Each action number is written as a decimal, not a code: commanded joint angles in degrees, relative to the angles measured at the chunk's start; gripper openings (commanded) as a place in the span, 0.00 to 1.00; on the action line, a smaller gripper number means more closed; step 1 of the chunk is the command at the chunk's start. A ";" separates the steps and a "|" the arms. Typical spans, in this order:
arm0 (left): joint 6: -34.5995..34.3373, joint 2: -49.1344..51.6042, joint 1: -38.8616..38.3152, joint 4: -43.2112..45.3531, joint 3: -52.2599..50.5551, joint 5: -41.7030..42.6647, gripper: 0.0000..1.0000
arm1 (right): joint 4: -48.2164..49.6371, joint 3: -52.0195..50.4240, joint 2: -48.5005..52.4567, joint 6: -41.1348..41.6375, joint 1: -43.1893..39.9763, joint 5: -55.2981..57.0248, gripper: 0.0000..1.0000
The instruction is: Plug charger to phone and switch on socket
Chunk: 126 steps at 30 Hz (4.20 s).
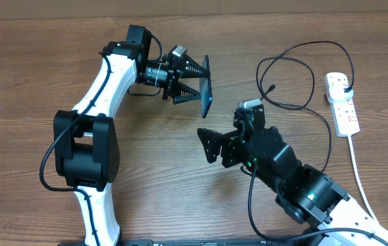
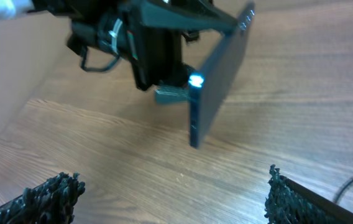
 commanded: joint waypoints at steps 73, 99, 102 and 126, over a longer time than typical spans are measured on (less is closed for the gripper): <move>7.65 -1.92 7.76 -0.70 1.88 -2.05 1.00 | 19.19 2.10 13.57 0.39 -3.04 32.81 0.04; 23.78 -48.26 21.88 -7.39 -38.66 -8.74 1.00 | 27.58 -20.92 -0.90 43.85 -29.11 -24.85 0.04; 2.99 -52.37 23.56 12.24 -52.26 -8.72 1.00 | 30.21 -21.22 -0.68 44.39 -29.11 -25.55 0.04; -68.17 -44.26 0.07 67.91 -63.98 -26.93 0.90 | 52.61 -21.20 16.09 69.79 -17.66 -25.57 0.04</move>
